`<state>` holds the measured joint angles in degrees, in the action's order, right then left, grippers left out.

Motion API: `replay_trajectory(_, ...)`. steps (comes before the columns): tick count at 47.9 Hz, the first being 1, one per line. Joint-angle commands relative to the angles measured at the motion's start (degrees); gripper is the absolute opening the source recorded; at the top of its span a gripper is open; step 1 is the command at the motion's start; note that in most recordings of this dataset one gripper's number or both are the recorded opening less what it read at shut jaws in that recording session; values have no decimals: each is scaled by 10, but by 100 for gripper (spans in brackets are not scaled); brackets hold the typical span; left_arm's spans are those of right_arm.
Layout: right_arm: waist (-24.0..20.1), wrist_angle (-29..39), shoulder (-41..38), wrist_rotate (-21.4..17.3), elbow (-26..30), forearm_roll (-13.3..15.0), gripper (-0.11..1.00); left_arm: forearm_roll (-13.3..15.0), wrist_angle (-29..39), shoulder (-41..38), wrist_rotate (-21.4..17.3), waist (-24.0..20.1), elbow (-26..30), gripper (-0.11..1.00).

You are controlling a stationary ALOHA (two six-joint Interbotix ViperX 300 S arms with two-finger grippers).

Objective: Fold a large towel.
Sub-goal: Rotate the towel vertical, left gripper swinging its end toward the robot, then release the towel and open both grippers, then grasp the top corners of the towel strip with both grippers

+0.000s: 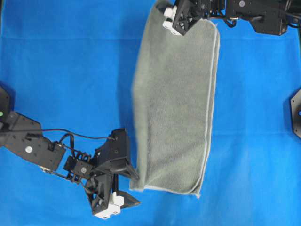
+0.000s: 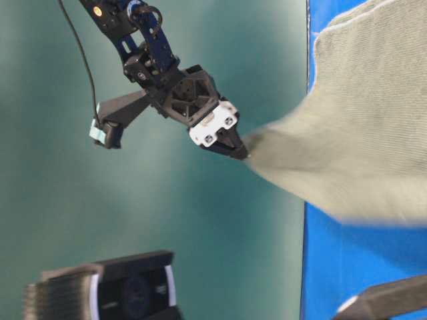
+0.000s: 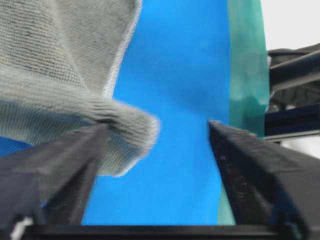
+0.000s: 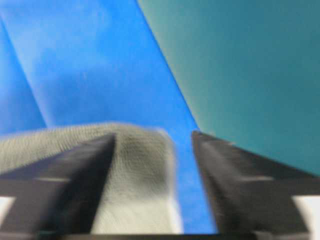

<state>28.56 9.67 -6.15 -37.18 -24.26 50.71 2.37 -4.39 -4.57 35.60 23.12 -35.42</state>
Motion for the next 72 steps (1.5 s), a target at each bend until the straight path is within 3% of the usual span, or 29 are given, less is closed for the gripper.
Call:
replay_trajectory(1,-17,26,40,17,0,4,69,-4,40,50,-4,-3,12,81)
replay_trajectory(9,-59,68,126,26,-34,4,65,-7,97,117,-23,-10,4,77)
replay_trajectory(14,-83,73,193,24,-76,-1,65,-8,108,167,-62,-15,-8,77)
replay_trajectory(21,-103,57,306,7,-155,-29,65,-8,105,241,-129,-28,-35,77)
replay_trajectory(29,-106,16,429,-33,-240,-79,65,-8,52,304,-208,-102,-90,77)
replay_trajectory(38,-106,11,498,-55,-294,-97,65,-8,-5,338,-283,-201,-126,77)
replay_trajectory(46,-89,34,465,-59,-294,-98,65,-8,-17,320,-319,-290,-117,77)
replay_trajectory(57,15,37,329,-58,-282,-94,65,-9,-22,203,-338,-425,-82,77)
replay_trajectory(64,77,-15,219,-57,-276,-91,65,-8,-47,98,-341,-488,-54,77)
replay_trajectory(72,117,-87,112,-54,-256,-86,65,-8,-87,-27,-344,-535,-15,77)
